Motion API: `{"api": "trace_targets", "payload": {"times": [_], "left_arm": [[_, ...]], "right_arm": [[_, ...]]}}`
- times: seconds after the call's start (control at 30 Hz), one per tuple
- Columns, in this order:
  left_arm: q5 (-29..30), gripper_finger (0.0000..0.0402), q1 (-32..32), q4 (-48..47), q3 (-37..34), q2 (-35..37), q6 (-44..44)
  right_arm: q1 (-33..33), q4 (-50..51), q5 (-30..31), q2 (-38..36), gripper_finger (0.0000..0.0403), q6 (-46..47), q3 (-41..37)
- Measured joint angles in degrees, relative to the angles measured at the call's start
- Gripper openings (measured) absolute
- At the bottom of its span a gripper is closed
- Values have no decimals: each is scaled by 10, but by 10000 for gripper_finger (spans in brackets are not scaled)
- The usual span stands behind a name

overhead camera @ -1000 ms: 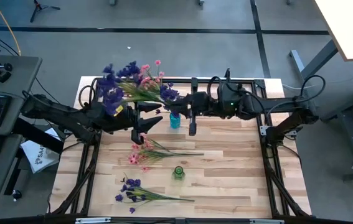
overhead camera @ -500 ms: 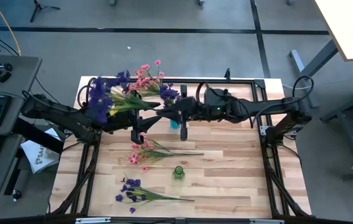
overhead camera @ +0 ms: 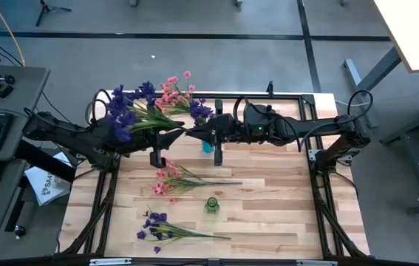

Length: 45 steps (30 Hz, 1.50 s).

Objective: Sort flowers into vase by color
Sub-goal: Put the top violet flowers into the blue crystal vase

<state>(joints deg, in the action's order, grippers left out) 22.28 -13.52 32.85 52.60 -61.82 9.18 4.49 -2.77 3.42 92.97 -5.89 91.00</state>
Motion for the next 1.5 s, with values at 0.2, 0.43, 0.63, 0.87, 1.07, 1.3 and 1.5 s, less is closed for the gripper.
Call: {"api": "trace_targets", "payload": {"times": [0.2,0.43,0.63,0.87,1.07,1.3,1.5], "left_arm": [[-17,14,0,2,0,3,1],[-5,3,0,1,0,3,1],[25,1,-1,-57,0,30,14],[115,1,-32,-219,0,112,-4],[182,0,-70,-292,-58,158,-87],[229,0,-50,-62,-259,163,-165],[166,0,49,129,-384,134,-209]], "right_arm": [[0,-5,0,0,0,0,0],[0,-1,0,0,5,5,0],[0,6,6,-7,72,10,0],[0,58,118,-42,203,-26,0],[4,98,175,-82,261,-60,0],[23,164,242,-116,260,-46,1],[34,194,265,-122,255,-15,1]]}}
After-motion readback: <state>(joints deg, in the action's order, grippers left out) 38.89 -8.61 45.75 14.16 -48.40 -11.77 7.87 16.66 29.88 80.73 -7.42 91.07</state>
